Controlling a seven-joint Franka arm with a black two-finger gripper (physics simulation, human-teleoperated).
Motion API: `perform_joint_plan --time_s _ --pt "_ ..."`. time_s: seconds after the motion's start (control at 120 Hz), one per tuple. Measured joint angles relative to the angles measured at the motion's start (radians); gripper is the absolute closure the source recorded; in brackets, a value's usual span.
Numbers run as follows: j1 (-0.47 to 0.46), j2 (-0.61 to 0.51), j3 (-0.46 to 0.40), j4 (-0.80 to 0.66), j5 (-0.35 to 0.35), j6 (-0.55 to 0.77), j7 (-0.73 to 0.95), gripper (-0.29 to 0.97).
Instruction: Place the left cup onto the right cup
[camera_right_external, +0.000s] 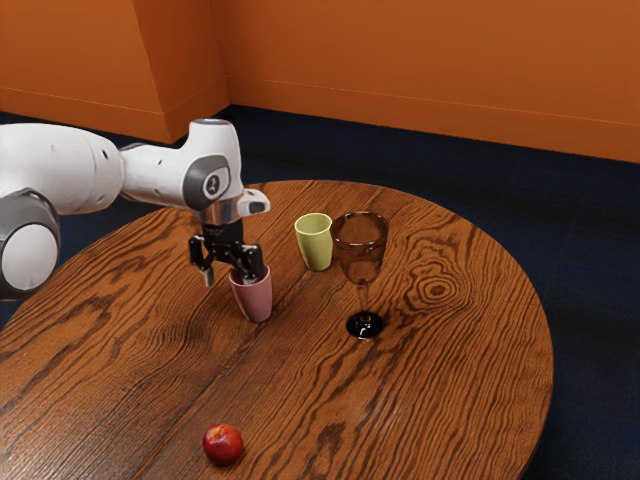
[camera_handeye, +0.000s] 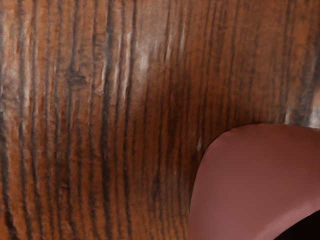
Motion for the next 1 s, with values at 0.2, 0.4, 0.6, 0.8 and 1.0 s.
perform_joint_plan --time_s 0.2,0.4,0.6,0.8,1.0 --pt "-0.017 -0.005 0.001 0.003 0.001 0.02 -0.009 0.55" --pt "-0.021 -0.009 0.001 0.003 0.003 0.021 -0.025 0.71" --pt "-0.026 -0.019 0.001 0.01 0.014 0.012 -0.039 0.76" --pt "-0.038 -0.051 0.001 0.103 0.044 -0.081 -0.051 0.77" --pt "-0.038 -0.056 0.003 0.233 0.05 -0.184 -0.059 0.78"
